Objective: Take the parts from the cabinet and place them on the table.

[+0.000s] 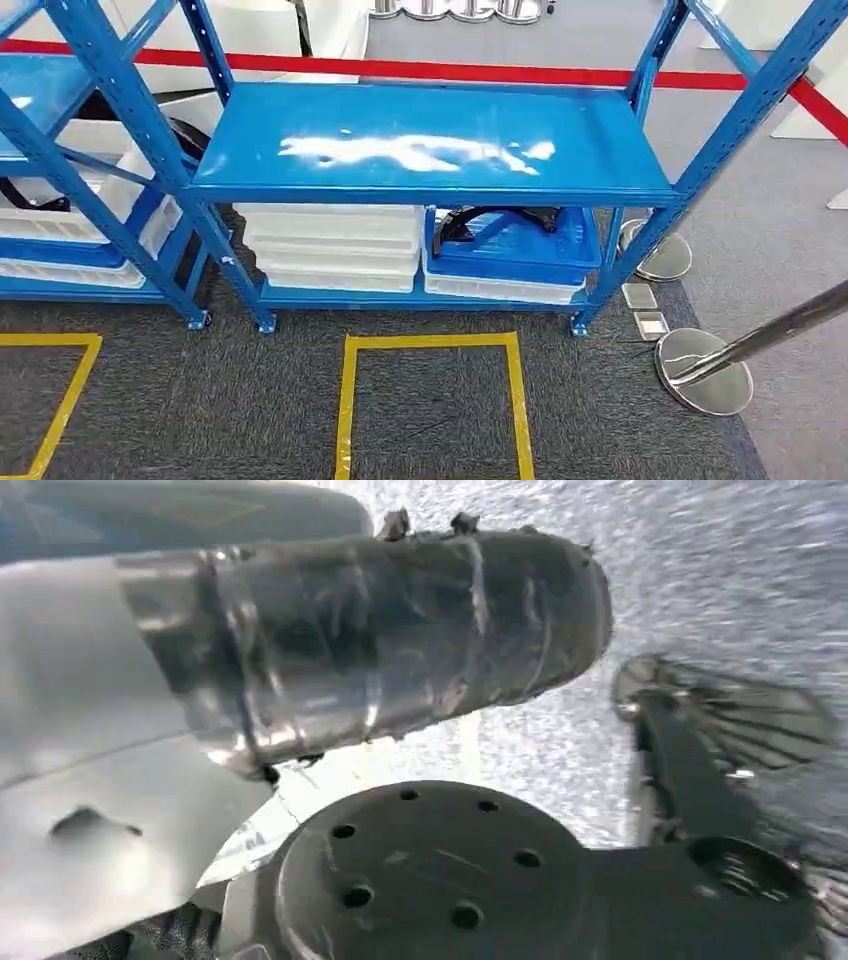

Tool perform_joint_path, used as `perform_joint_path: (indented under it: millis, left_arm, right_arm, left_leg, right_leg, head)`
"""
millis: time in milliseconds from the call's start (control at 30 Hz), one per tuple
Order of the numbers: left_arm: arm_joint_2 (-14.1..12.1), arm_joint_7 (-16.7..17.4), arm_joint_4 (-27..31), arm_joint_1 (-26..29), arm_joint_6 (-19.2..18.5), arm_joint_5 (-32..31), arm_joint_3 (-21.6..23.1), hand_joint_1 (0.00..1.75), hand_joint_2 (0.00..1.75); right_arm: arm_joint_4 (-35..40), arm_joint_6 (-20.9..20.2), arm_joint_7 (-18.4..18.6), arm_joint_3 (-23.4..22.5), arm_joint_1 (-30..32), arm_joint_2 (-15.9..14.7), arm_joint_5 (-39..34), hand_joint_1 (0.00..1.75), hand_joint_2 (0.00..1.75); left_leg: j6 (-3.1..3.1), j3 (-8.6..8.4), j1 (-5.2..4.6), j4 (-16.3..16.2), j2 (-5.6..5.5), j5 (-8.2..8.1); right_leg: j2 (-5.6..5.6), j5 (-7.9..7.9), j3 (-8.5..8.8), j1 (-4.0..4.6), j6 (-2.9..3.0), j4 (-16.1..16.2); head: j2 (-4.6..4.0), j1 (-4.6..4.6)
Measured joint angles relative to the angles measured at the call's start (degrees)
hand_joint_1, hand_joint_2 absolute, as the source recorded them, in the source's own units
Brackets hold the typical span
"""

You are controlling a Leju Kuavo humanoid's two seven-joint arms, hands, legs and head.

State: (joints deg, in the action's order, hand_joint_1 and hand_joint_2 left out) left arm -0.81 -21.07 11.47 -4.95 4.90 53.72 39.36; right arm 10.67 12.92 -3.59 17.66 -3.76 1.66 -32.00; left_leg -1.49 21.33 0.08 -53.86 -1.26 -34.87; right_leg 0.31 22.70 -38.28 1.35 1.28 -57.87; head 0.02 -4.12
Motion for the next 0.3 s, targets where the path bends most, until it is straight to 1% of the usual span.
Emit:
perform_joint_path:
  millis: [33,67,100,133,167,200,233,267,300]
  left_arm:
    - [0.07,-0.24,0.02,-0.28,-0.02,0.00,-0.02,0.00,0.00]
    - [0.11,-0.44,0.00,-0.24,0.09,0.00,0.00,0.00,0.00]
    - [0.11,-0.46,0.00,-0.29,0.00,0.00,0.00,0.00,0.00]
    - [-0.06,-0.67,0.00,-0.50,0.00,0.00,0.00,0.00,0.00]
    - [-0.15,-0.70,0.00,-0.59,0.00,0.00,0.00,0.00,0.00]
    - [-0.22,-0.65,0.00,-0.64,-0.07,0.00,0.00,0.00,0.00]
    - [-0.28,-0.72,0.00,-0.66,-0.09,0.00,0.00,0.00,0.00]
    - [-0.37,-0.87,0.00,-0.54,-0.09,0.00,0.00,0.00,0.00]
    - [-0.57,-0.98,0.00,-0.36,-0.11,0.00,0.00,0.00,0.00]
  right_arm:
    - [0.07,0.00,-0.15,0.02,-0.21,-0.18,-0.04,0.00,0.00]
    - [0.07,0.00,-0.28,0.04,-0.19,-0.26,-0.04,0.00,0.00]
    - [0.07,0.00,-0.35,0.04,-0.13,-0.24,-0.06,0.00,0.00]
    - [0.11,0.00,-0.48,0.06,-0.11,-0.20,-0.06,0.00,0.00]
    - [0.09,0.02,-0.52,0.06,-0.23,-0.26,-0.06,0.00,0.00]
    - [0.09,0.00,-0.54,0.06,-0.38,-0.28,-0.13,0.00,0.00]
    - [0.09,0.00,-0.55,0.09,-0.48,-0.24,-0.28,0.00,0.00]
    - [0.11,0.00,-0.55,0.09,-0.48,-0.18,-0.26,0.00,0.00]
    - [0.11,0.02,-0.55,0.11,-0.52,-0.09,-0.24,0.00,0.00]
  left_leg:
    - [0.38,-0.61,0.06,0.56,0.21,-0.62]
    - [0.50,-1.84,0.06,0.24,0.34,-0.02]
    - [0.86,-2.26,0.05,0.19,0.40,0.66]
    - [1.13,-1.72,0.02,-1.73,0.57,0.91]
    - [1.43,0.06,0.05,-5.32,0.66,1.76]
    - [1.72,2.75,0.13,-9.31,0.67,1.40]
    - [1.99,5.86,0.24,-13.16,0.68,-0.37]
    - [2.23,7.96,0.31,-15.09,0.70,-2.64]
    - [2.51,10.11,0.48,-16.10,0.72,-6.21]
  right_leg:
    - [0.11,-0.08,1.30,0.05,-0.15,0.46]
    - [0.23,0.02,1.69,0.06,-0.07,1.29]
    - [0.11,0.52,3.07,-0.02,0.31,1.78]
    - [0.23,0.36,4.29,-0.43,0.47,2.67]
    - [0.15,0.71,5.20,-0.48,0.69,3.15]
    - [0.08,0.74,5.86,-0.61,0.84,3.38]
    - [0.11,1.00,6.66,-0.71,0.98,3.73]
    - [0.14,1.46,7.33,-0.80,0.96,4.03]
    - [0.29,2.00,8.21,-0.96,0.87,4.22]
  head:
    - [0.00,0.05]
    - [0.00,-0.08]
    - [0.00,0.12]
    - [0.00,-0.02]
    - [0.00,-0.08]
    - [0.00,-0.15]
    - [0.00,-0.19]
    - [0.00,-0.15]
    - [0.00,-0.15]
